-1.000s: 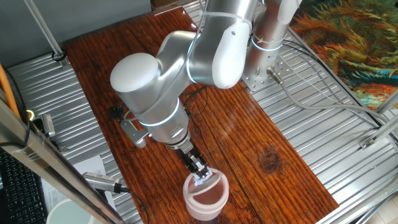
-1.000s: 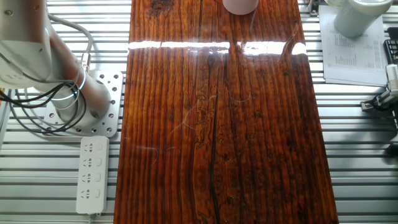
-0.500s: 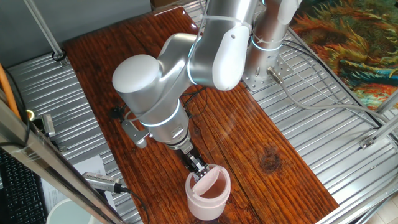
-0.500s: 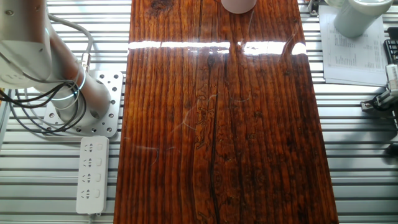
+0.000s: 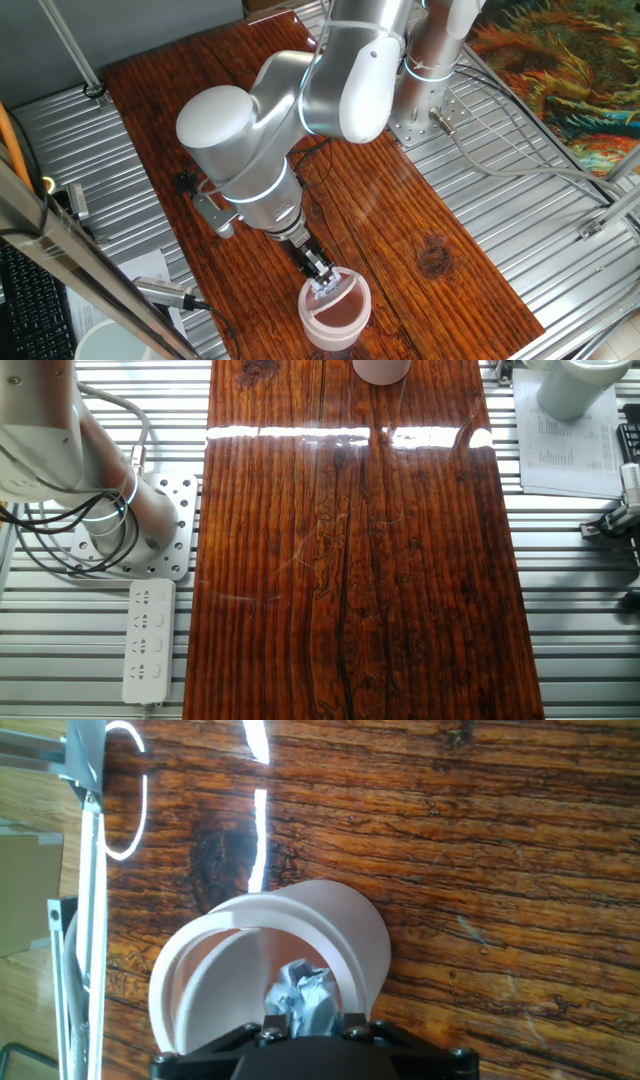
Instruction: Put the garbage in the trash can
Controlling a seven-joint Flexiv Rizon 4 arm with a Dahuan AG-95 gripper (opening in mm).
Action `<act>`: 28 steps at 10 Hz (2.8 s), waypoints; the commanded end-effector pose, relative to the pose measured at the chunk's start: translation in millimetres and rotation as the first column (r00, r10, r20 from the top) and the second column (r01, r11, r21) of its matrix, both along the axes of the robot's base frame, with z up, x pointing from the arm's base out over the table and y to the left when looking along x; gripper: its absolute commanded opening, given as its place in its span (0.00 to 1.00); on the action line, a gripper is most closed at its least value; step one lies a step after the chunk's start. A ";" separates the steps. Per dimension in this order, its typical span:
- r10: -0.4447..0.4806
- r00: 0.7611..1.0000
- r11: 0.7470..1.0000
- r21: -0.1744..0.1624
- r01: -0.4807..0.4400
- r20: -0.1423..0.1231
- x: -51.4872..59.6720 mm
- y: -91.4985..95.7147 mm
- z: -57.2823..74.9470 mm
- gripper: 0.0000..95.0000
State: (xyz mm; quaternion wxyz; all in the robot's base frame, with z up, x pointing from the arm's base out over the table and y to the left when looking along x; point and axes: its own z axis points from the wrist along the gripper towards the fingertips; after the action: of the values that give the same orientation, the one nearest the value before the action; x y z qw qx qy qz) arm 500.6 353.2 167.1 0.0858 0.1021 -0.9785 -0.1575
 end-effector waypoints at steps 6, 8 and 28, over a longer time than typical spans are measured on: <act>-0.018 1.000 1.000 -0.010 0.018 -0.012 -1.3 2.5 13.1 0.20; -0.015 1.000 1.000 -0.008 0.015 -0.013 -1.5 -1.0 22.4 0.20; -0.040 0.999 0.999 0.011 0.040 -0.024 -0.6 10.3 -10.1 0.00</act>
State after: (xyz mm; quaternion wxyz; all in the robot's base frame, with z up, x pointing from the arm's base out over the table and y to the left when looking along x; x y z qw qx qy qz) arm 499.6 364.6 155.4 0.0936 0.0811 -0.9781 -0.1672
